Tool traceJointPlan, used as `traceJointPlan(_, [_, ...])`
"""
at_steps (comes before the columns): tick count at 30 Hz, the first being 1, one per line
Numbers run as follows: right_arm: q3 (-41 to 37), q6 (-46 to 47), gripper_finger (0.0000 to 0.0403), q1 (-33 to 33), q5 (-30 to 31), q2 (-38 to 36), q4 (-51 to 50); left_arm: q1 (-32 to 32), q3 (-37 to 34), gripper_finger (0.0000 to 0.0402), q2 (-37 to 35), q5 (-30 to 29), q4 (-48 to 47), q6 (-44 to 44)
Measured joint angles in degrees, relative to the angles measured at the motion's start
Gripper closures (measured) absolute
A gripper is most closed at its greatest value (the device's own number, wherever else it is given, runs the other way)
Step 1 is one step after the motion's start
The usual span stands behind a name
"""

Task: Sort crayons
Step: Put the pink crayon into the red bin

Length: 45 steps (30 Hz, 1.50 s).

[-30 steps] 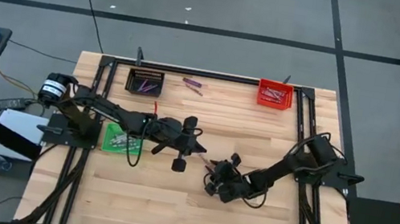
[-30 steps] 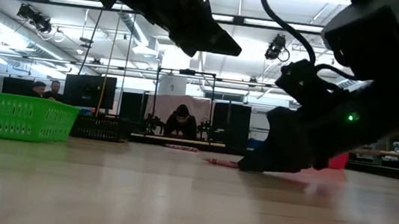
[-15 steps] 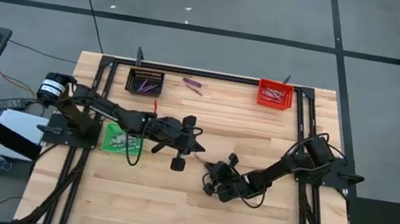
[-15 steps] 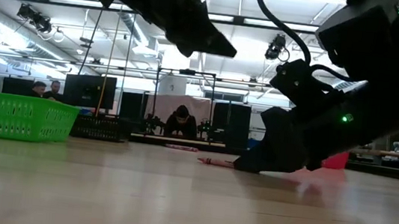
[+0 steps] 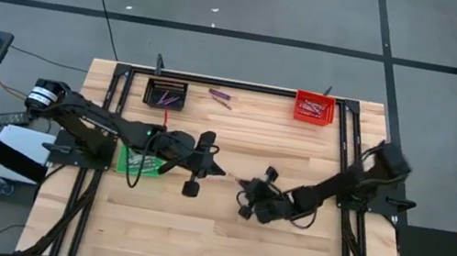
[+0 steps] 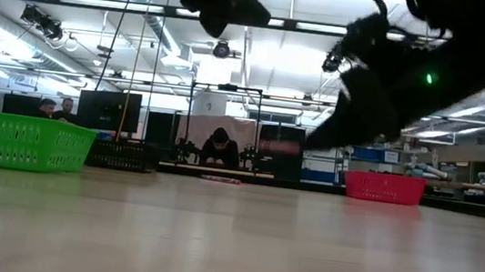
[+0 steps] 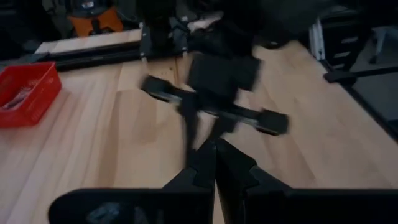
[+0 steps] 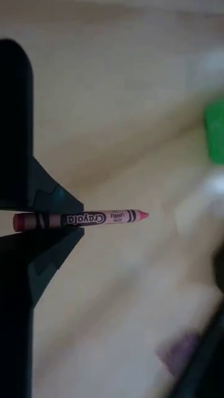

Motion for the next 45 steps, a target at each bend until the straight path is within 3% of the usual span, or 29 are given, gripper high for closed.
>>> traceJointPlan(7, [0.0,-7.5,0.0364,-4.7,3.0,-19.0,-20.5,-0.8,0.1,0.039,-0.4,0.0,-0.7,0.5])
traceJointPlan(12, [0.1,-12.7,0.0364,-11.3,2.6,-30.7,-40.6,-0.8,0.1,0.039,-0.4,0.0,-1.0,0.5])
traceJointPlan(17, [0.0,-18.2,0.0364,-20.7,-0.5,-37.5,-59.8,-0.8,0.1,0.039,-0.4,0.0,-0.9,0.6])
traceJointPlan(20, [-0.1,-22.9,0.0364,-27.0,-3.8,-39.5,-65.5,-0.8,0.1,0.039,-0.3,0.0,-0.8,0.8])
traceJointPlan(24, [-1.9,-32.7,0.0364,-35.6,-8.3,-40.7,-61.9,-0.7,0.1,0.039,-0.3,0.0,-0.6,1.3])
traceJointPlan(30, [-4.4,-46.5,0.0364,-48.5,-10.3,-40.2,-50.8,-0.7,0.1,0.039,-0.3,-0.1,-0.5,1.3])
traceJointPlan(35, [-4.7,-56.5,0.0364,-57.9,-19.1,-39.2,-43.2,-0.7,0.1,0.039,-0.3,-0.1,-0.5,1.3])
traceJointPlan(45, [-4.7,-59.7,0.0352,-70.3,-27.7,-34.0,-33.9,-0.7,0.1,0.039,-0.3,-0.1,-0.5,1.6])
